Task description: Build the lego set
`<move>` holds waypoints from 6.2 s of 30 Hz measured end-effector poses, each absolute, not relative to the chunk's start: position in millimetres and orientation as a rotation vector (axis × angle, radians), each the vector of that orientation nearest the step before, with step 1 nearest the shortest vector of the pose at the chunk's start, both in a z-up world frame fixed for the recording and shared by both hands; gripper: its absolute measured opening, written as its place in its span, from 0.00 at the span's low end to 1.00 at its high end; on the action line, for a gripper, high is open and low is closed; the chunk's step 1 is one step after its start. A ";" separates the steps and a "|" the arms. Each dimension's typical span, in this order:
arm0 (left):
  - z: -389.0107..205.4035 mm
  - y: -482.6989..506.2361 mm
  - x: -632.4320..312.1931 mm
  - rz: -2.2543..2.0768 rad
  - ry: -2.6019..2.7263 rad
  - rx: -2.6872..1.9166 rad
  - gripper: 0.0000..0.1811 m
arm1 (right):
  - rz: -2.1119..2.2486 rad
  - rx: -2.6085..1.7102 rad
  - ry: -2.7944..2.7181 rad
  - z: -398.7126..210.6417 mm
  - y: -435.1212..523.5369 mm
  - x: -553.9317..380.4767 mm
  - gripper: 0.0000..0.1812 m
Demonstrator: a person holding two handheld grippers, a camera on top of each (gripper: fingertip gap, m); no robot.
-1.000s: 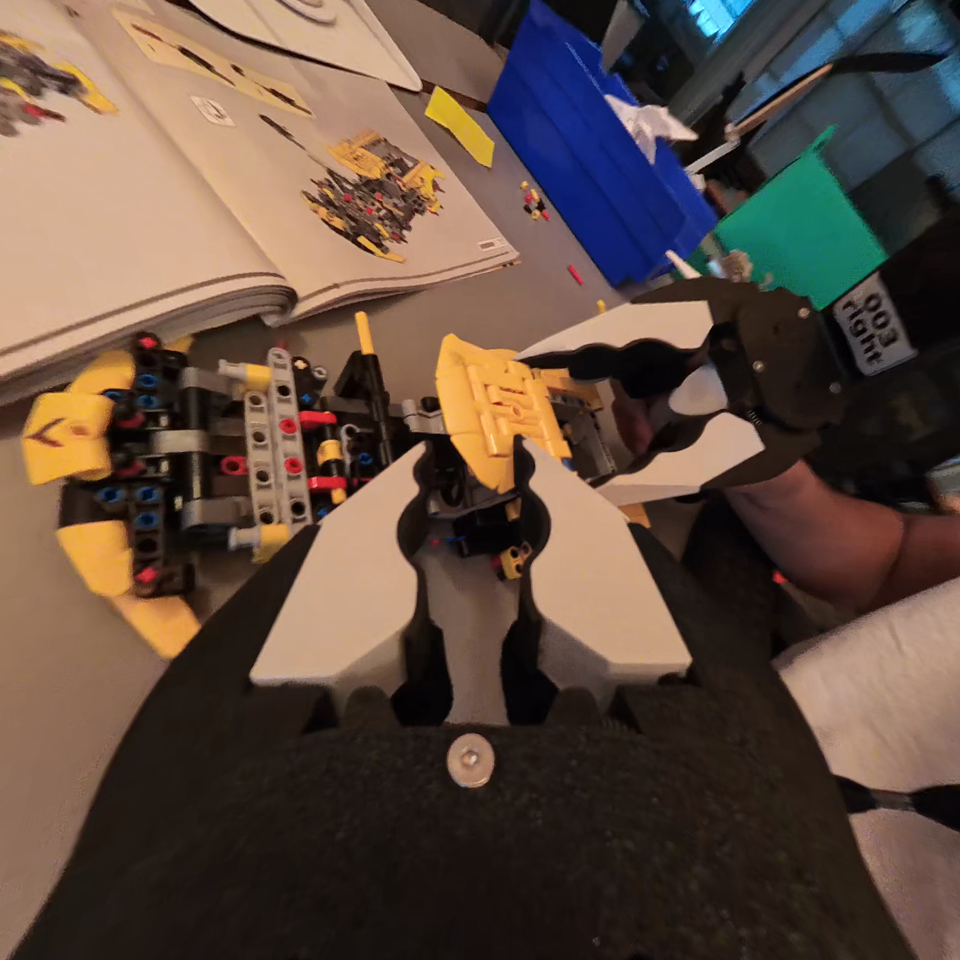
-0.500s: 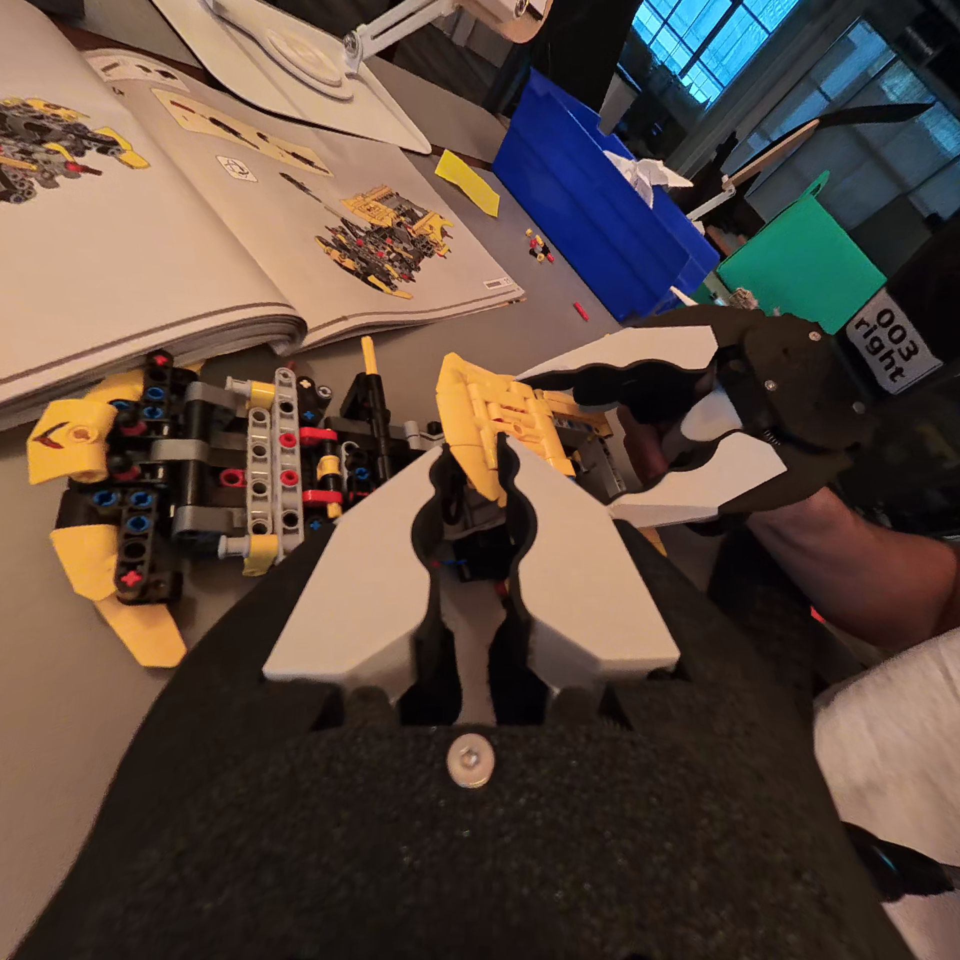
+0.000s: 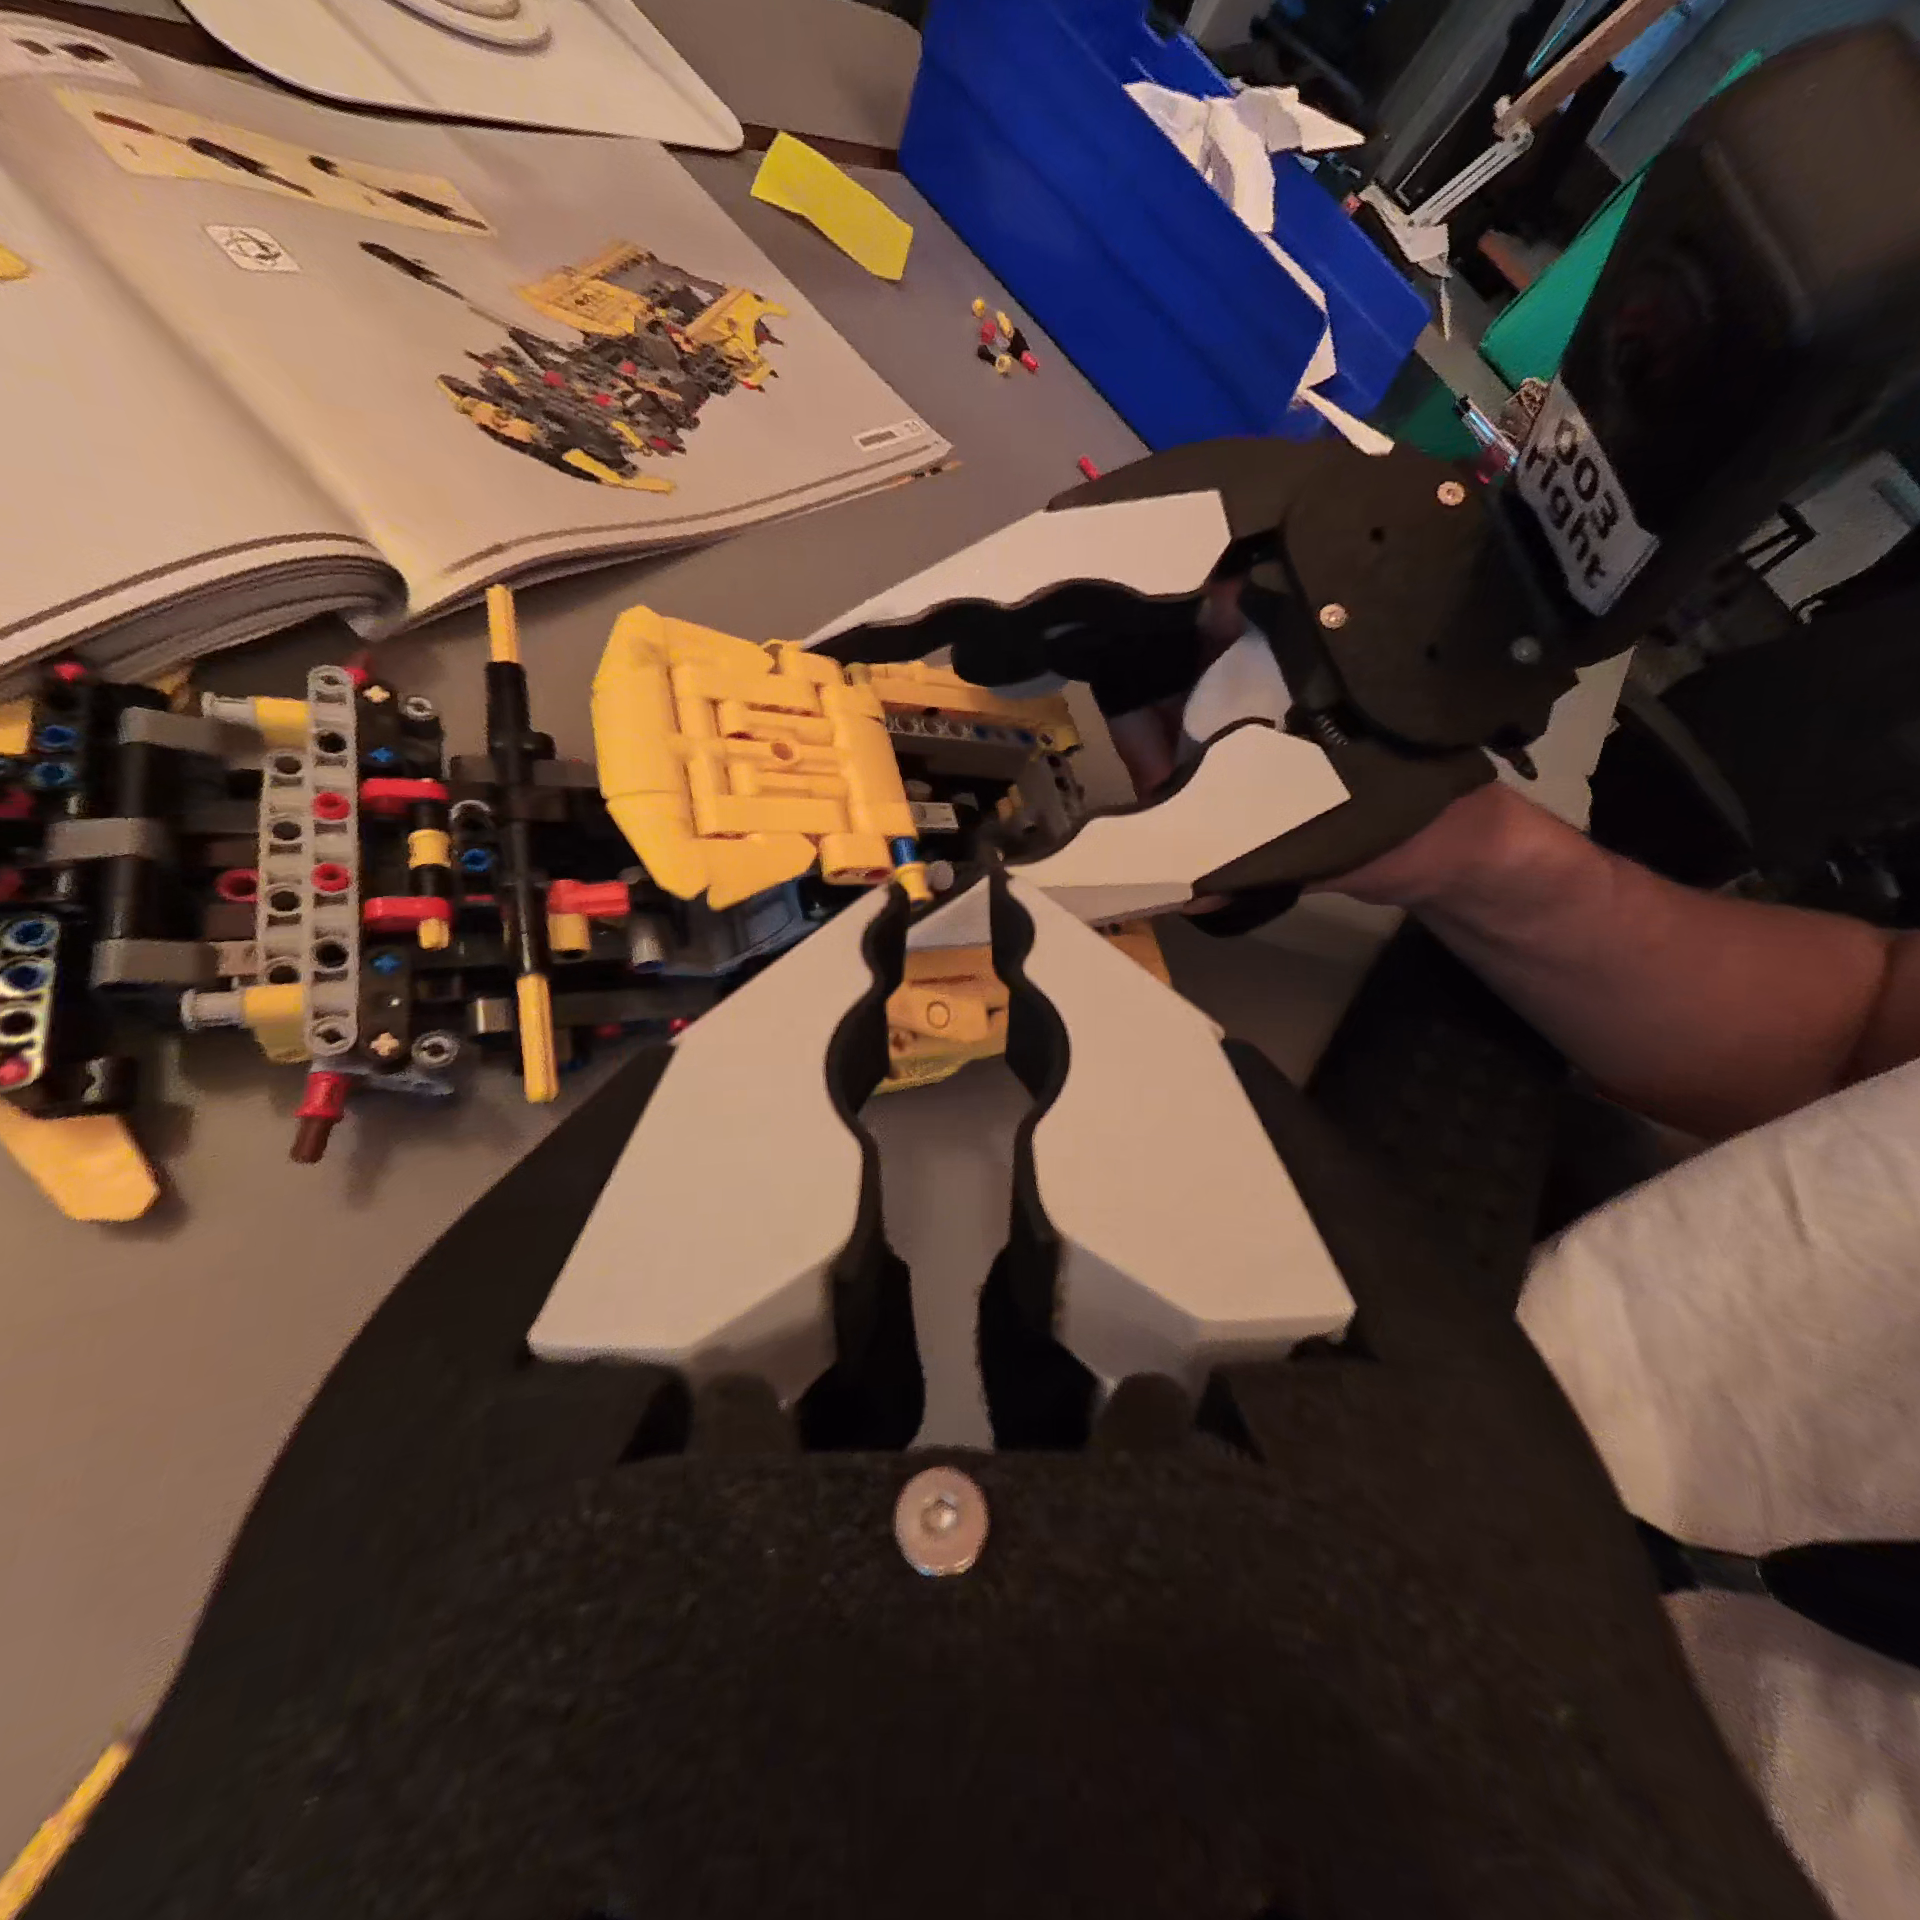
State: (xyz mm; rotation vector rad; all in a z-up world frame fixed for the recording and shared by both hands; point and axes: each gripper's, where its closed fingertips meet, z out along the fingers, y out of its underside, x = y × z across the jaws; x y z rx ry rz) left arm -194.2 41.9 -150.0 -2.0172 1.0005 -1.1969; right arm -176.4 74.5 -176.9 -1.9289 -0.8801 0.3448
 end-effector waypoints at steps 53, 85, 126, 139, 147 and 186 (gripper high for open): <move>-165.2 26.0 -203.5 -1.018 1.331 -1.885 0.08 | 0.651 -2.096 -0.838 -171.2 24.1 -175.0 0.29; -62.3 -18.6 -220.3 -1.012 1.141 -1.126 0.09 | 2.253 -1.489 -0.292 -64.9 -17.5 -237.9 0.03; -161.1 44.7 -188.2 -0.598 0.920 -1.739 0.03 | 0.589 -1.991 -1.016 -178.1 80.9 -154.3 0.28; -121.0 29.8 -184.4 -0.450 1.004 -1.408 0.03 | 1.558 -1.914 -0.671 -131.3 24.1 -187.3 0.20; -85.7 13.0 -188.0 -1.198 0.736 -1.421 0.03 | 1.891 -1.618 -0.733 -95.5 -0.1 -189.4 0.11; -96.5 -3.2 -196.0 -0.547 1.032 -1.307 0.03 | 1.959 -1.663 -0.605 -95.8 2.5 -206.2 0.04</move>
